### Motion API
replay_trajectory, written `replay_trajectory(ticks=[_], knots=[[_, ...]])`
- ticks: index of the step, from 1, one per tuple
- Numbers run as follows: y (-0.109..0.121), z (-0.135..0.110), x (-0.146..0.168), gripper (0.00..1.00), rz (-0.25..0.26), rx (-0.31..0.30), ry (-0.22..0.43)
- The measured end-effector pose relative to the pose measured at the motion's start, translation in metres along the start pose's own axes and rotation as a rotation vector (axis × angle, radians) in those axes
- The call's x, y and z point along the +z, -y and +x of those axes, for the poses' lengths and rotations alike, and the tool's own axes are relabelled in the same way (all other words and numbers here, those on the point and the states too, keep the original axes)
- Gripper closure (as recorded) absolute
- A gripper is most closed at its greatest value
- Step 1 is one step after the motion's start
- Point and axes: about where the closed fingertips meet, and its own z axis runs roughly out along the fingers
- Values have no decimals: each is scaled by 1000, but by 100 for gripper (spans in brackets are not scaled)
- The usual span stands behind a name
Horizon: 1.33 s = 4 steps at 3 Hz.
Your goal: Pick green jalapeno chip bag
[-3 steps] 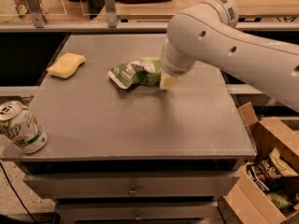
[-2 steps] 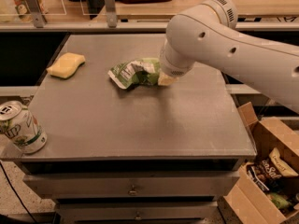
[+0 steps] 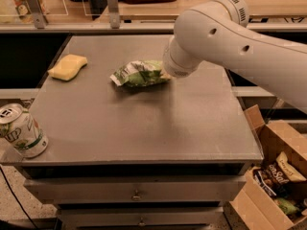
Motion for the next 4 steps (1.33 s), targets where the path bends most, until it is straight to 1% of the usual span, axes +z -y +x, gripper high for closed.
replay_trajectory(ticks=[1,2,3,4], knots=[[6,-4,-14,100,11,27,40],[19,-6,-38,100,39,58,78],[38,-4,-65,100,74,107,123],[53,5,-87,100,109,156,155]])
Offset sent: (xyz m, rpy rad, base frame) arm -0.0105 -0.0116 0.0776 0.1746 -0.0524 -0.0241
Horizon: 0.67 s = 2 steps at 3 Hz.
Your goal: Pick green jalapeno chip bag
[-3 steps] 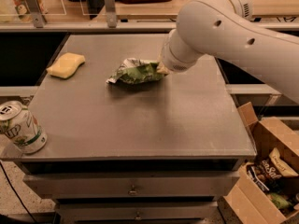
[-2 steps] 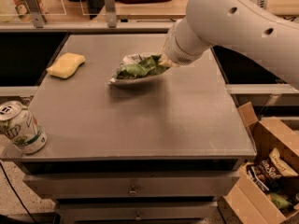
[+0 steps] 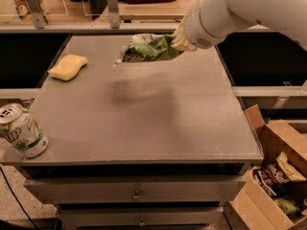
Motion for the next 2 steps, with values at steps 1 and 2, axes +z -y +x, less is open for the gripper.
replay_trajectory(ticks=[1,2], knots=[[17,3,-19,100,33,36,29],[17,3,-19,100,33,36,29]])
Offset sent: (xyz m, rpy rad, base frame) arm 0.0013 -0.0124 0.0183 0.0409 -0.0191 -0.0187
